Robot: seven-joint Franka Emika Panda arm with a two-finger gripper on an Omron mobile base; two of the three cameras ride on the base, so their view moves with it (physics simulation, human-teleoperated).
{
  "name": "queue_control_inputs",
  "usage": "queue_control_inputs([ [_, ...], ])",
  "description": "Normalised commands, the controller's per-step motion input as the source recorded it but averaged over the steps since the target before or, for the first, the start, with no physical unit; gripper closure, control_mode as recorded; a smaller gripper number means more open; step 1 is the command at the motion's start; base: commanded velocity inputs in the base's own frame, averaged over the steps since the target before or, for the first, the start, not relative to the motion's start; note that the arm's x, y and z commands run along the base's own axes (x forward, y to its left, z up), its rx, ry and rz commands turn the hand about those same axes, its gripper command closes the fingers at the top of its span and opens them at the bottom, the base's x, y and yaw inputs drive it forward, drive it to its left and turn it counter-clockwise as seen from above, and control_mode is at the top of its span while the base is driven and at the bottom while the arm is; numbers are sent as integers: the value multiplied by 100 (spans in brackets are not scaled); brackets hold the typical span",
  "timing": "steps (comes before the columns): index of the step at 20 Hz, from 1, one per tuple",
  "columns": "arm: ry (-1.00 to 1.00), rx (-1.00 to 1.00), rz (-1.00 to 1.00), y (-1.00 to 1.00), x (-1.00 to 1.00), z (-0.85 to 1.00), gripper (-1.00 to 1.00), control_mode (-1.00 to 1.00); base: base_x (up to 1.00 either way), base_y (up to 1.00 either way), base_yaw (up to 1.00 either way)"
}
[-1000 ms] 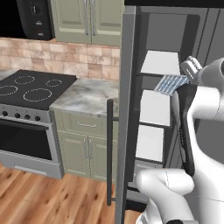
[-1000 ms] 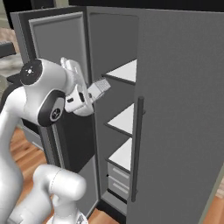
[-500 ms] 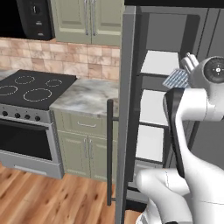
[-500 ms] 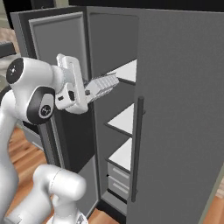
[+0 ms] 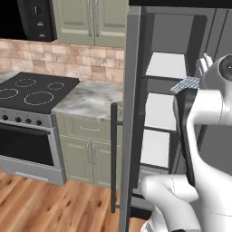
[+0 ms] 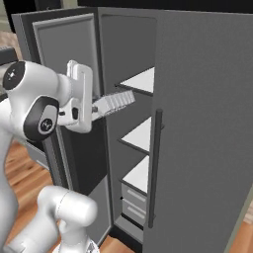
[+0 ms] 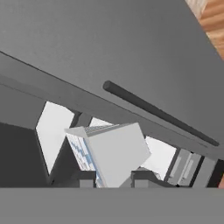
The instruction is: The ice cube tray has been filled with water. Take the tray and place it in the freezer to make ice. Close the freezer door after placing the tray.
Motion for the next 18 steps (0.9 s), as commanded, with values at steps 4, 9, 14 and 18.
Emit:
queue_control_inputs([
  [4,-9,30,-2,0,-26,0,100,-100,0,0,0],
  [9,-26,32,0,0,-12,-6,100,-100,0,0,0],
  [14,-29,29,0,12,0,-7,100,-100,0,0,0],
  [18,-7,29,-2,17,0,-1,100,-100,0,0,0],
])
